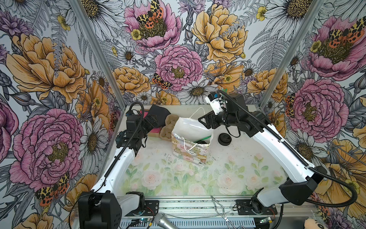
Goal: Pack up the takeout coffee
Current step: 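Lower the green straw into the gift bag and release it with the right gripper, then reach the left gripper to the dark grey tissue while right gripper withdraws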
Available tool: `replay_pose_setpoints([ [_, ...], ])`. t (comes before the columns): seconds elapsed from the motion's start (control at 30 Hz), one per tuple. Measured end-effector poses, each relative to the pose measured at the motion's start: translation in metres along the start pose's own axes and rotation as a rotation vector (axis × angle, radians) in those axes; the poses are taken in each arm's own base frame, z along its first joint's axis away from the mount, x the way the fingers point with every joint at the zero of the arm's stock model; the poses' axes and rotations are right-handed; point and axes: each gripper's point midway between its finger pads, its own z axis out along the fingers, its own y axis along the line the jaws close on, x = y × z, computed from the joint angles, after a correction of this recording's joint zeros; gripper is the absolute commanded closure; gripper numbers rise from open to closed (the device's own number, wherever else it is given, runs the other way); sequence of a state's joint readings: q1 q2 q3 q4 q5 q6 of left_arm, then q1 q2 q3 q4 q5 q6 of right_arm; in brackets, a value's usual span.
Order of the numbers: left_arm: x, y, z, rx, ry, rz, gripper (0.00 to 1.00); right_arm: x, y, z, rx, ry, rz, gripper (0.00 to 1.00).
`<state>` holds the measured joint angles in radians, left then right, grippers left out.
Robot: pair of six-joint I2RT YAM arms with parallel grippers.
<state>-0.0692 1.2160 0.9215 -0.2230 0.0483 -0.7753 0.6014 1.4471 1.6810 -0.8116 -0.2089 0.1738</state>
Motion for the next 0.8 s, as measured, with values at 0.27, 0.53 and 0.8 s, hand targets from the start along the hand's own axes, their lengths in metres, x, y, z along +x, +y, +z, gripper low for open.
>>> replay_pose_setpoints([
  [0.27,0.027,0.039,0.057,-0.148,0.099,-0.239,0.15,0.014,-0.035,0.0,0.099,-0.034,0.036,0.27],
  [0.53,0.031,0.046,0.09,-0.198,0.127,-0.388,0.21,0.014,-0.058,-0.016,0.15,-0.089,0.079,0.27],
  [0.8,0.051,0.063,0.119,-0.259,0.187,-0.477,0.29,0.015,-0.064,-0.02,0.159,-0.105,0.1,0.18],
])
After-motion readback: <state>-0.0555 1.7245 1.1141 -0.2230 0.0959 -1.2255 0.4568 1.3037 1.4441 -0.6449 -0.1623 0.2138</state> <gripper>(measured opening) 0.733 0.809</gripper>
